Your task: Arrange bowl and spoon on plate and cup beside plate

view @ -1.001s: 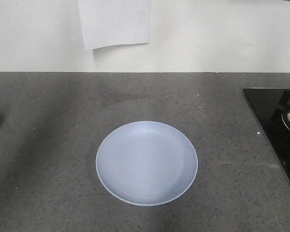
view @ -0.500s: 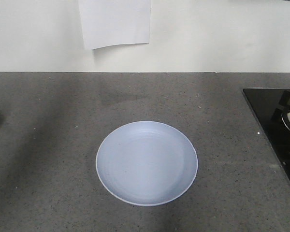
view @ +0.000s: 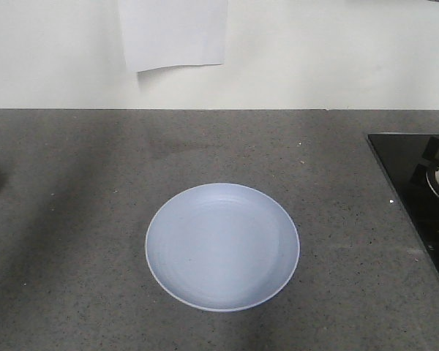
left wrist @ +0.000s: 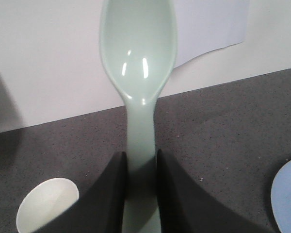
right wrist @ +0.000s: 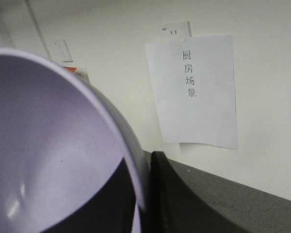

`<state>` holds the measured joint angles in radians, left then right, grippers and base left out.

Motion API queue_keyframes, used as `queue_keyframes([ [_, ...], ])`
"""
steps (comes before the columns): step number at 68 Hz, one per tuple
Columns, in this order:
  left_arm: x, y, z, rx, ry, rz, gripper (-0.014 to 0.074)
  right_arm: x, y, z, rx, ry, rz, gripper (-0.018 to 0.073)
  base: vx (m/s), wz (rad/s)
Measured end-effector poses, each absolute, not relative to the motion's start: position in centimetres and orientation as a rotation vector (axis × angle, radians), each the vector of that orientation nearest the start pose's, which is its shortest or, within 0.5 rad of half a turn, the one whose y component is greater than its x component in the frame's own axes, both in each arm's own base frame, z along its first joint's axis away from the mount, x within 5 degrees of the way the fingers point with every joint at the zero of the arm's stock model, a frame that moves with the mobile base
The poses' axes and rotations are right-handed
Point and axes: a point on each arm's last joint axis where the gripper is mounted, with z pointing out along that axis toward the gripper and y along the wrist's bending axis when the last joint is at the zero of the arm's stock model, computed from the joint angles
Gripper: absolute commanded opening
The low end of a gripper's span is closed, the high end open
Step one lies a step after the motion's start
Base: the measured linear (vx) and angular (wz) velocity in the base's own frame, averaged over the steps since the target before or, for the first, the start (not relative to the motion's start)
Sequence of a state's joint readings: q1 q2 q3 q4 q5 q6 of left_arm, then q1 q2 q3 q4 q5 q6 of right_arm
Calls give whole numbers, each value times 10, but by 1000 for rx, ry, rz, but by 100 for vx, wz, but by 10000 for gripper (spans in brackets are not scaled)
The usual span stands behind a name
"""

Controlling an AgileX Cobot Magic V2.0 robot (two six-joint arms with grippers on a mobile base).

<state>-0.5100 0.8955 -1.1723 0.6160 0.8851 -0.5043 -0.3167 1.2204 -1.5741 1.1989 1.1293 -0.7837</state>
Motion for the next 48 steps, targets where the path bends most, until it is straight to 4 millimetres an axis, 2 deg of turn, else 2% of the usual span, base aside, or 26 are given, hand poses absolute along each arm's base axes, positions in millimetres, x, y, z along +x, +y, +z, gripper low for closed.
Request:
queue_keyframes([
  [45,155,-40,444,120,1941,70,-6,217,11,519,-407,1674,723,-5,0,0],
  [46,155,-40,444,120,1941,70,-6,238,30,504,-493,1718,876,-5,0,0],
  [48,155,-40,444,120,1941,70,-6,243,36,500,-516,1729,904,-5,0,0],
])
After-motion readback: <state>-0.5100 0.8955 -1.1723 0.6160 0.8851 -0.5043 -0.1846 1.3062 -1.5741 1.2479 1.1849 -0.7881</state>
